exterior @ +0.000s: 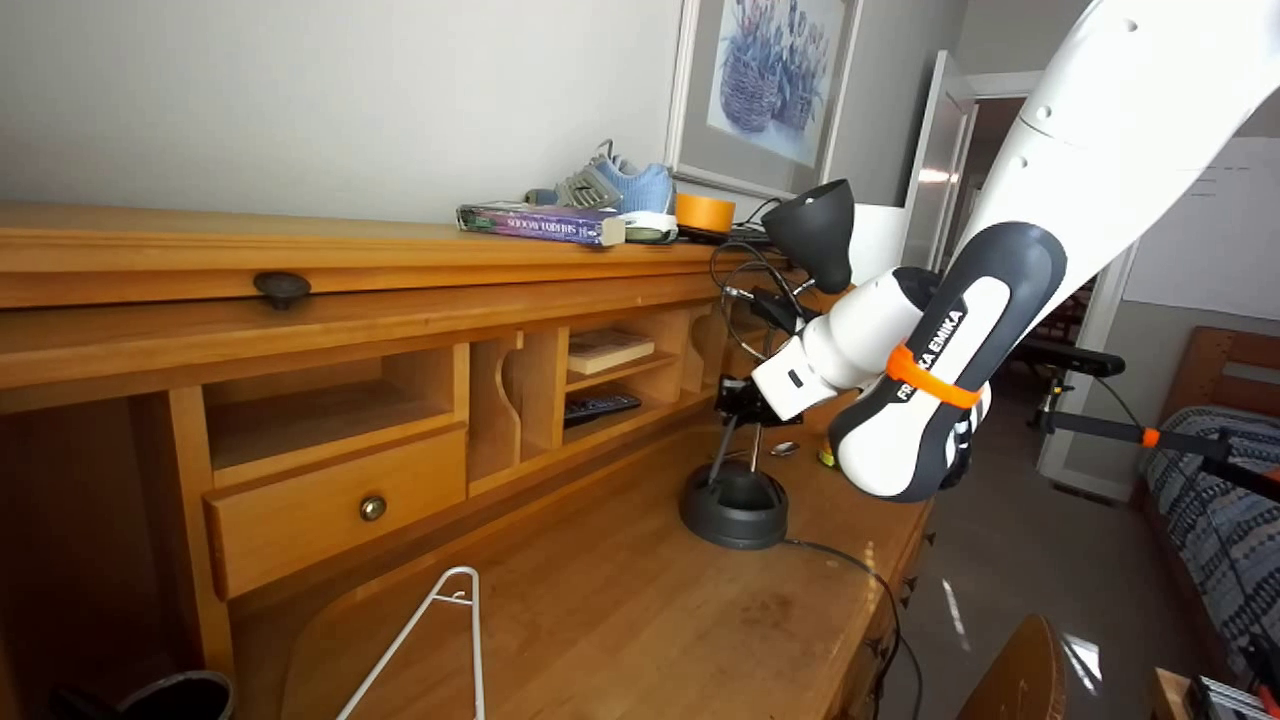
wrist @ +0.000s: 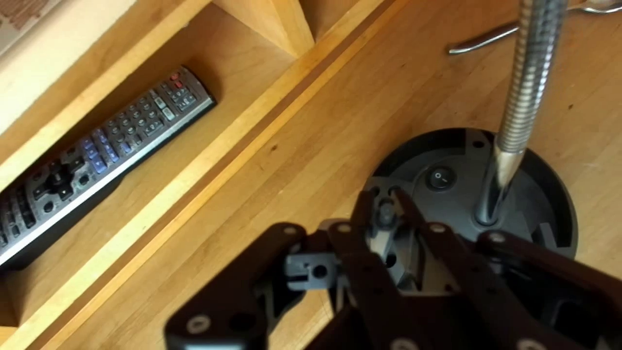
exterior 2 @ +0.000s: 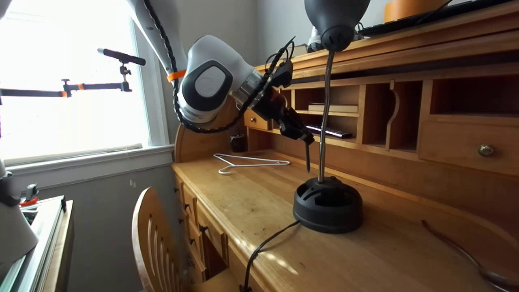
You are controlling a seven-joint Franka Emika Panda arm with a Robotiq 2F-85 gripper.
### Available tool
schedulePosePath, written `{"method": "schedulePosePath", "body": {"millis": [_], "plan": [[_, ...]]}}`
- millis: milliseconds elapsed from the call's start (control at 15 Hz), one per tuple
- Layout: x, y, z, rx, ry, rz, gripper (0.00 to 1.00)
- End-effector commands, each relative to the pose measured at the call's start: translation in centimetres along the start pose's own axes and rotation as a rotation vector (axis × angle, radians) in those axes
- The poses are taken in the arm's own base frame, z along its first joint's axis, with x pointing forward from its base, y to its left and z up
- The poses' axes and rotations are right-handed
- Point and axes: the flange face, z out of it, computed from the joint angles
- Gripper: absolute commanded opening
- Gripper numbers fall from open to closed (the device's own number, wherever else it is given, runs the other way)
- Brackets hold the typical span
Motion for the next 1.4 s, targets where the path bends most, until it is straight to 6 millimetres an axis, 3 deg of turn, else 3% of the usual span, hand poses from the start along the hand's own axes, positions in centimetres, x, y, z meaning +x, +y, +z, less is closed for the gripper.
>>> {"method": "schedulePosePath", "body": {"millis": [0,600,1333], "plan": [[0.1,-1.1,-1.8,0.001,-0.004,0.001,0.04],[1.0,-4.3,-0.7,0.093,0.014,0.003,0.04],[2.2,-5.5,2.6,0.171,0.026,-0.001,0.04]]}}
